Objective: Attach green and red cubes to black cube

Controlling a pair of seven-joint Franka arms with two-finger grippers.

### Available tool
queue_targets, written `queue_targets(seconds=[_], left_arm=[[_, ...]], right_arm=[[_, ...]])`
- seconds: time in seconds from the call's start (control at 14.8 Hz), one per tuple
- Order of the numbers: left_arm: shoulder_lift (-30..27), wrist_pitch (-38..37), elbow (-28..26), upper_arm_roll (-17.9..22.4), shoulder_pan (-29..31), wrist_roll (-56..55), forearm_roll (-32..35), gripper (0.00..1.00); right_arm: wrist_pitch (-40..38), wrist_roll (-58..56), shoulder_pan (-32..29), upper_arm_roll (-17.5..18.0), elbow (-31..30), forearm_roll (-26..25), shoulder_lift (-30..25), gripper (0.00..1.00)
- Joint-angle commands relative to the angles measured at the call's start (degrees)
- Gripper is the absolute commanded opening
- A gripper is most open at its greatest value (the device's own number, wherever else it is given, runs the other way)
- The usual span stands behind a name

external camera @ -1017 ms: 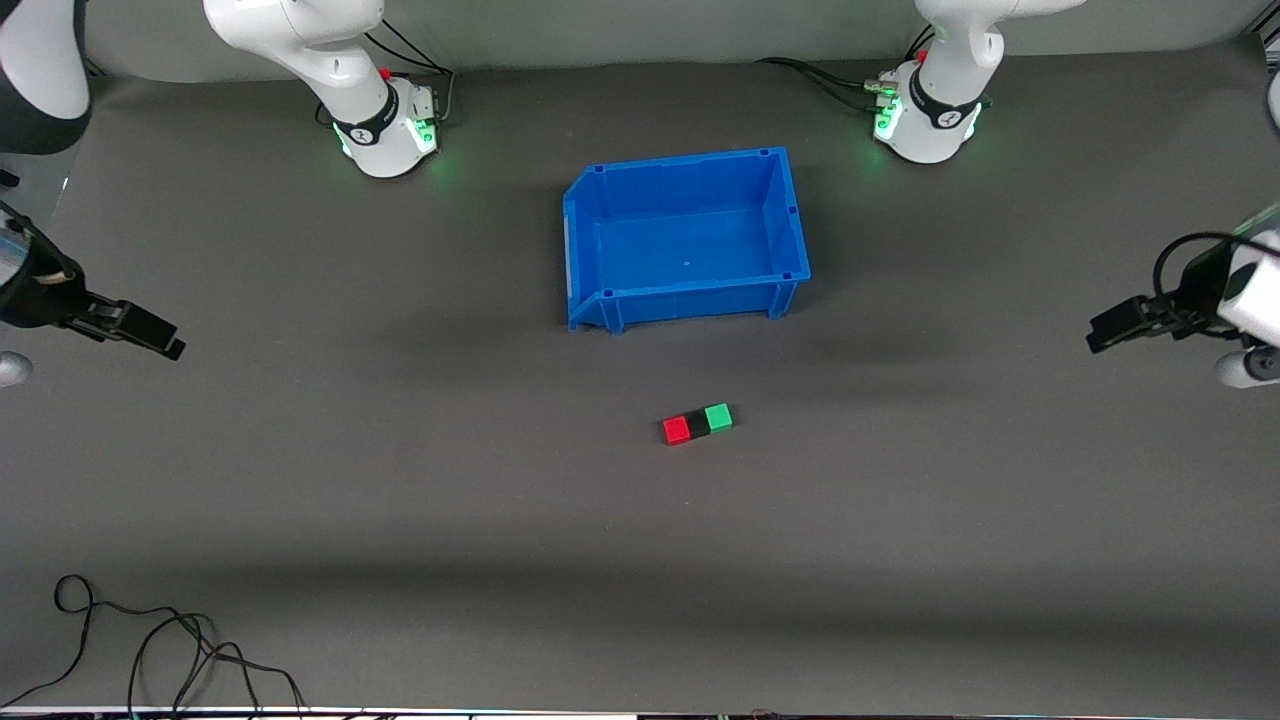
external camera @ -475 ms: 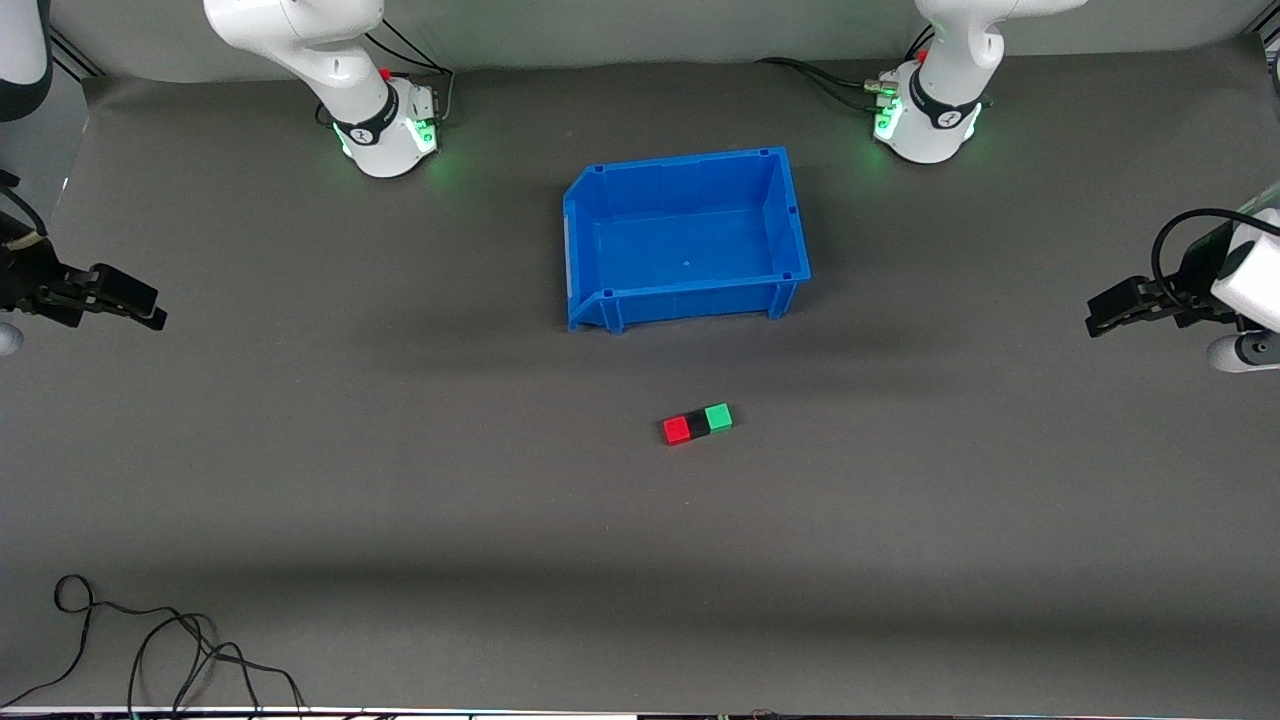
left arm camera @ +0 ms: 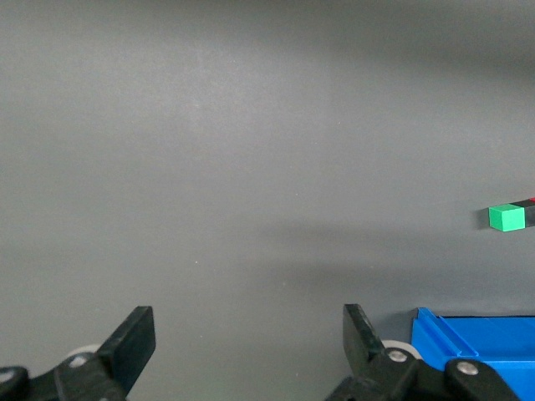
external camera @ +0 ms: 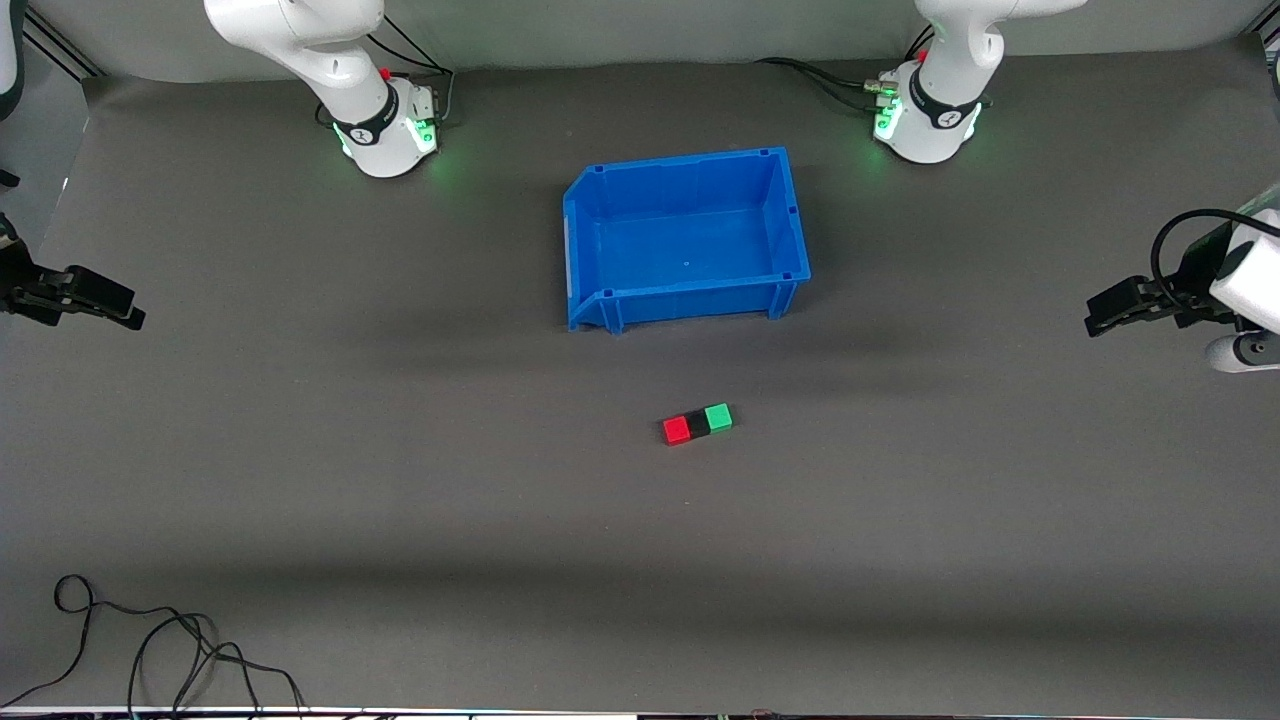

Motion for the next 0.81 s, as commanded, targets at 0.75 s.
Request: queue_targets(seconds=[0.75], left_arm=[[0.7,-0.9,1.4,0.4,-0.3,2.5,0.9,0.99]], right_arm=[[-1.9,-1.0,0.0,0.6,1.1,4.8,0.8,1.0]])
